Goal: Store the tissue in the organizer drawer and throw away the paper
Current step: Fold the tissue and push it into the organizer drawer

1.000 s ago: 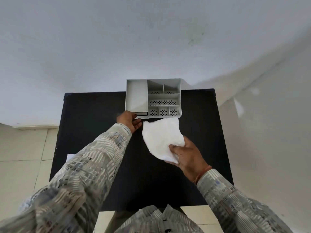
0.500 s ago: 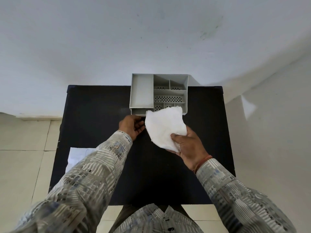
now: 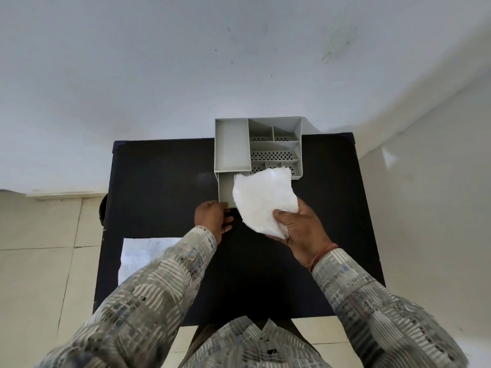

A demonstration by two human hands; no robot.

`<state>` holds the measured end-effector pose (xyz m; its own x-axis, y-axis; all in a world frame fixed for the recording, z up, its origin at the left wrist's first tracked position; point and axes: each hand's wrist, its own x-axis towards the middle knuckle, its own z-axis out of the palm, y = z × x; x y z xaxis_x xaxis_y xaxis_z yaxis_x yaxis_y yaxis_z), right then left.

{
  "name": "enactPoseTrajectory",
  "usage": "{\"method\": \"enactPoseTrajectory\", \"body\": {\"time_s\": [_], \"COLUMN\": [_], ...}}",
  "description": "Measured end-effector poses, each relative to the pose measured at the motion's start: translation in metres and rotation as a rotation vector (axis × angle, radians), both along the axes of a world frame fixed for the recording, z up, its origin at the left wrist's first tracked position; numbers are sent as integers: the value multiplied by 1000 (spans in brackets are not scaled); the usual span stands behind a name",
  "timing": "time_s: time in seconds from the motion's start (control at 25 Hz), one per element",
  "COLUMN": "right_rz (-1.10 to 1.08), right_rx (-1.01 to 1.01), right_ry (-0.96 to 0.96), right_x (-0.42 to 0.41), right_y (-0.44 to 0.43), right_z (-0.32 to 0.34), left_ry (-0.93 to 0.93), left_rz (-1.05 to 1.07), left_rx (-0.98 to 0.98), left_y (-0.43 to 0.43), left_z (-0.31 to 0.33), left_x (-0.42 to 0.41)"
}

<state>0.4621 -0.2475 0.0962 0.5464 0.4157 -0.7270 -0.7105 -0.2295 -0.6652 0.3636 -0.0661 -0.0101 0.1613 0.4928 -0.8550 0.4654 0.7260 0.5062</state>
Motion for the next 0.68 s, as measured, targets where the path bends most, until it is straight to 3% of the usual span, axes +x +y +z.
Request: {"method": "enactPoseTrajectory", "body": {"time_s": [0.68], "right_rz": [-17], "right_rx": [-59], "right_ry": [52], "right_x": [-23], "right_y": [15], "right_z": [-14], "left_ry": [-80], "left_rz": [-71], "left_rx": [4], "left_y": [-9], "left_z": [3], "left_x": [-37]}}
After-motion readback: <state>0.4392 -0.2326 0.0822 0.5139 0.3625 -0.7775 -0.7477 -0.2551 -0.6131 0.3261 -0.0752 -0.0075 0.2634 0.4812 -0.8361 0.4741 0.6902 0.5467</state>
